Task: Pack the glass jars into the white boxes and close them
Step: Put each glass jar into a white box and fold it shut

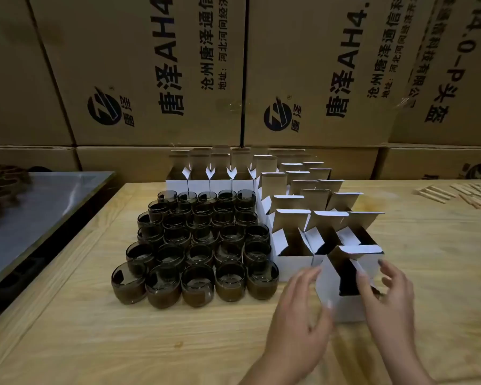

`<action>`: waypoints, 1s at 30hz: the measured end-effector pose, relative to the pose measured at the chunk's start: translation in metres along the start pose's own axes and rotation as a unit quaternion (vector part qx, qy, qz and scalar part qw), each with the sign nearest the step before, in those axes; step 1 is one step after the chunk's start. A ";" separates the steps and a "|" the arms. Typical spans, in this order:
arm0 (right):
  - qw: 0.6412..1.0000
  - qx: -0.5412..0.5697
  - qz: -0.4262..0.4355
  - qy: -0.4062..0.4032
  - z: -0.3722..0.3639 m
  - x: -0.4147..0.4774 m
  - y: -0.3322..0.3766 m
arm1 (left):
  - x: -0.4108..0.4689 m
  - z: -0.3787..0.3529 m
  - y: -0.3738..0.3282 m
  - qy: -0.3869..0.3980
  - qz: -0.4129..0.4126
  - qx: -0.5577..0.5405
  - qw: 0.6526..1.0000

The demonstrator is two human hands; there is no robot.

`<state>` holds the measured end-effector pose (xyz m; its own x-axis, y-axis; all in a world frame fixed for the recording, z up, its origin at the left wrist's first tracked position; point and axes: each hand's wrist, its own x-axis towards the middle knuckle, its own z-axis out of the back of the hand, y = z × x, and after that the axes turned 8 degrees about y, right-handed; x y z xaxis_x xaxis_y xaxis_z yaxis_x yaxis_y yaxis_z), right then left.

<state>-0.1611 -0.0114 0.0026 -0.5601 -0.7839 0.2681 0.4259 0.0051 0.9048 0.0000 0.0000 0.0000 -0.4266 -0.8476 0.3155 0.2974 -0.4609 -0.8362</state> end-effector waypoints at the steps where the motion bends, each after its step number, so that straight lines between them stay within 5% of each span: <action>1: 1.000 -0.007 -0.002 0.004 -0.003 0.001 -0.001 | 0.012 -0.005 0.000 0.027 0.009 -0.002 1.000; 6: 1.000 -0.014 -0.003 0.014 -0.015 0.000 -0.010 | 0.036 -0.027 0.012 0.069 0.056 -0.017 0.996; 17: 0.999 0.036 0.029 0.026 -0.041 -0.052 0.011 | -0.009 0.009 0.028 -0.051 0.019 0.056 0.997; 30: 0.979 0.121 0.079 0.144 -0.089 -0.096 0.034 | -0.054 0.090 0.057 -0.227 0.024 0.053 0.972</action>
<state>-0.0297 0.0087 -0.0223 -0.2625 -0.9040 0.3373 0.2897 0.2596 0.9212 0.1169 -0.0046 -0.0244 0.0031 -0.8867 0.4624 0.4043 -0.4218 -0.8116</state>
